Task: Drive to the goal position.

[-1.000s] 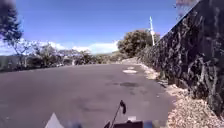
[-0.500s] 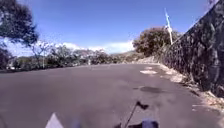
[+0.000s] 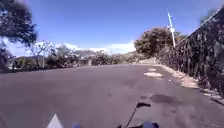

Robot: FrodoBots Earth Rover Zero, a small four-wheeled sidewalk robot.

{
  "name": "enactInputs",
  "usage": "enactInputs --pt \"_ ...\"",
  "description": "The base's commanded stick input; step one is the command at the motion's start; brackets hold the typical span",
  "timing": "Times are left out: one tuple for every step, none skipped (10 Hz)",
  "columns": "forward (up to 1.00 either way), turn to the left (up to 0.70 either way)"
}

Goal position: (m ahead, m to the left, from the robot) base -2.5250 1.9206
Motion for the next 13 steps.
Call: enactInputs --pt "0.0 1.0" --pt "0.0 1.0" --pt "0.0 1.0" --pt "0.0 1.0" --pt "0.0 1.0" --pt "0.0 1.0" --pt "0.0 1.0" --pt "0.0 1.0" --pt "0.0 1.0" --pt "0.0 1.0" --pt "0.0 1.0" --pt "0.0 1.0" --pt "0.0 1.0"
